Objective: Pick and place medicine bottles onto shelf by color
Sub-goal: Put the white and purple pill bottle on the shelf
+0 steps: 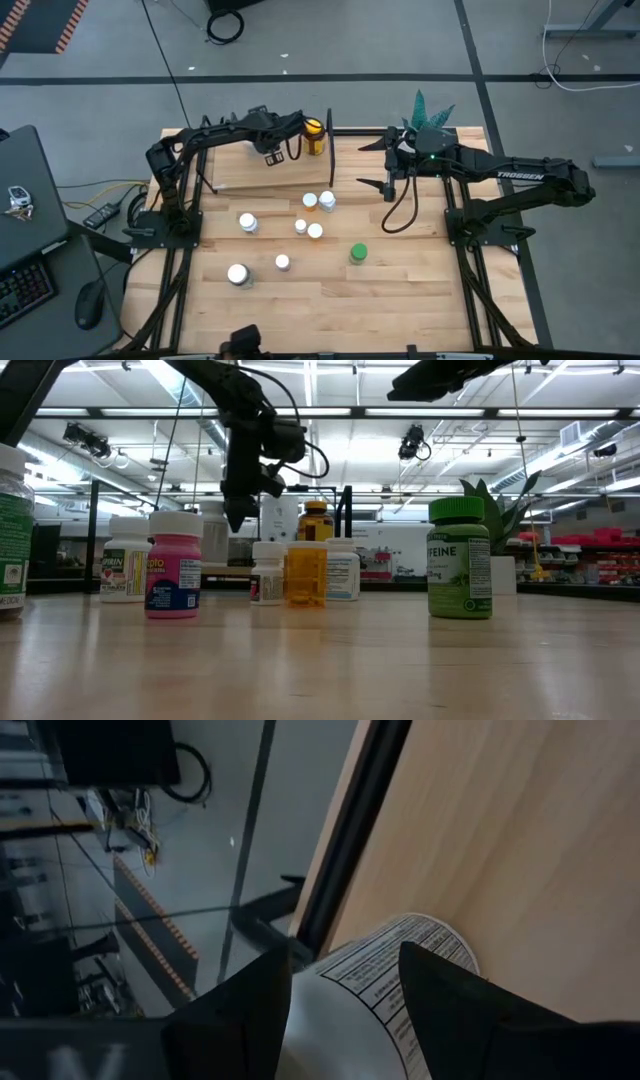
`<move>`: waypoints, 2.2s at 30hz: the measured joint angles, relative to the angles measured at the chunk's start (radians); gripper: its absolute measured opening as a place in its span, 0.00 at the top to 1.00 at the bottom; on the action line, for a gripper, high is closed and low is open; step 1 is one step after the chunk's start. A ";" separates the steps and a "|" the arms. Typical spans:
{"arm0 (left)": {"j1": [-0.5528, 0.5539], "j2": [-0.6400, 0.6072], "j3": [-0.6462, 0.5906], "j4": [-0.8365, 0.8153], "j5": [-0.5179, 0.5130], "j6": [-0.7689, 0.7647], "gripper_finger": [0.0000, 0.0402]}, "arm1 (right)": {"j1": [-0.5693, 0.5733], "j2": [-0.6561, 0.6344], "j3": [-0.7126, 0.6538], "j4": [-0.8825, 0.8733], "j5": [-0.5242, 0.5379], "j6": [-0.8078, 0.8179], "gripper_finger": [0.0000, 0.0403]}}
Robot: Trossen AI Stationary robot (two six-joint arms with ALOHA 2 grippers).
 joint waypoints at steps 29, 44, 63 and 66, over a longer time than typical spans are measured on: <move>0.003 -0.002 -0.035 -0.035 0.028 -0.052 0.57 | 0.000 0.000 0.000 -0.004 0.002 -0.006 0.06; 0.011 -0.001 -0.143 -0.002 -0.030 -0.025 0.57 | 0.000 0.000 0.000 0.010 0.000 -0.006 0.06; 0.133 -0.001 -0.143 0.025 -0.034 0.000 0.57 | 0.000 0.000 0.000 0.002 -0.002 -0.003 0.06; 0.150 -0.001 -0.143 0.043 -0.034 0.003 0.57 | 0.000 0.000 0.000 0.002 -0.002 -0.003 0.06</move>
